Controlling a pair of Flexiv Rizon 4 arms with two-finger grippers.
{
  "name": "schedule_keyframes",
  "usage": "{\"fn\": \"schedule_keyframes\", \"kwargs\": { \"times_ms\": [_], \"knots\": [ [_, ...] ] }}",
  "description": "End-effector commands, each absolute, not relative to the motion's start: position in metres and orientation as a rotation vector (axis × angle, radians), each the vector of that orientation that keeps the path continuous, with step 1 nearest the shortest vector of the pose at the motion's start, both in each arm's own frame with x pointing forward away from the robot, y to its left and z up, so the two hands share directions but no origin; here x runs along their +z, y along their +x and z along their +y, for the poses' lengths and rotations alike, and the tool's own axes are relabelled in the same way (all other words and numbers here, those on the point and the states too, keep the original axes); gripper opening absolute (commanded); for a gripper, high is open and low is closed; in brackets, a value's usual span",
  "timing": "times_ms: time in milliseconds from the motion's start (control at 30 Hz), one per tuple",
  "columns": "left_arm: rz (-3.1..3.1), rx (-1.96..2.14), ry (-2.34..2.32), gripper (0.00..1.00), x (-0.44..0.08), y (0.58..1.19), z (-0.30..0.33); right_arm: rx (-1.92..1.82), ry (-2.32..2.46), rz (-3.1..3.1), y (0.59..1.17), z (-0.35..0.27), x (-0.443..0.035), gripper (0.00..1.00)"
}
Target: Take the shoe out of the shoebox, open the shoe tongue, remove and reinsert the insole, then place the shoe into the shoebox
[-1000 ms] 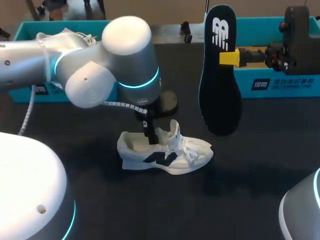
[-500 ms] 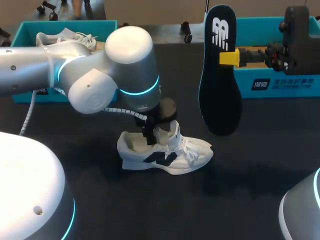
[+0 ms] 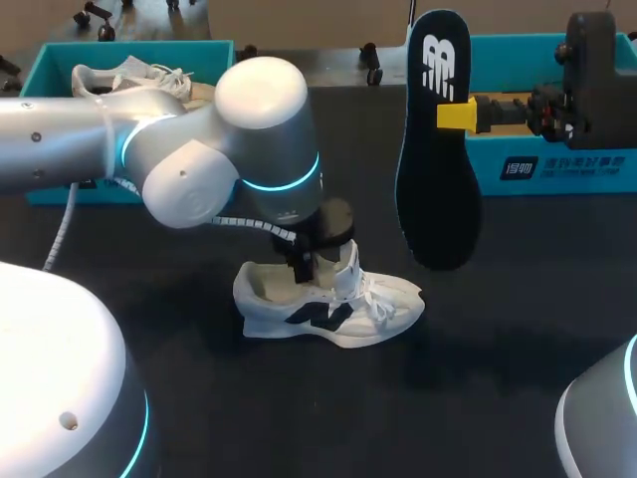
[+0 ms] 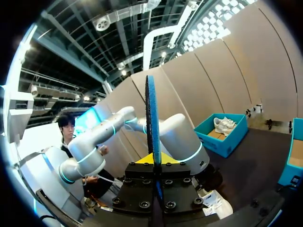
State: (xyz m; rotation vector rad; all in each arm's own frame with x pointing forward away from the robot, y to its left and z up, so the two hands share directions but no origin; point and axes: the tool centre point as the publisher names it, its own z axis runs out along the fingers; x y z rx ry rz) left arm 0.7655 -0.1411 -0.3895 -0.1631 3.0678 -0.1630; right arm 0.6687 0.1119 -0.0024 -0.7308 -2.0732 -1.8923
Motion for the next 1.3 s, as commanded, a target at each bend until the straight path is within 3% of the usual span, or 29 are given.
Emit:
{"fn": "schedule_keyframes", "kwargs": {
  "times_ms": [33,600,1167,1300],
  "knots": [
    [3.073,-0.174,-0.149,0.00,-0.388,0.765,-0.142,-1.890,-0.733,-2.075,0.669,0.113,-0.003,0.00],
    [3.065,-0.322,0.110,0.00,-0.340,0.755,-0.128,-1.890,-0.733,-2.075,0.669,0.113,-0.003,0.00],
    [2.749,-0.289,1.283,0.00,-0.295,0.716,-0.137,-1.890,-0.733,-2.075,0.669,0.113,-0.003,0.00],
    [2.715,-0.341,1.230,0.00,-0.296,0.713,-0.138,-1.890,-0.733,-2.075,0.669,0.113,-0.003,0.00]
  ]
}}
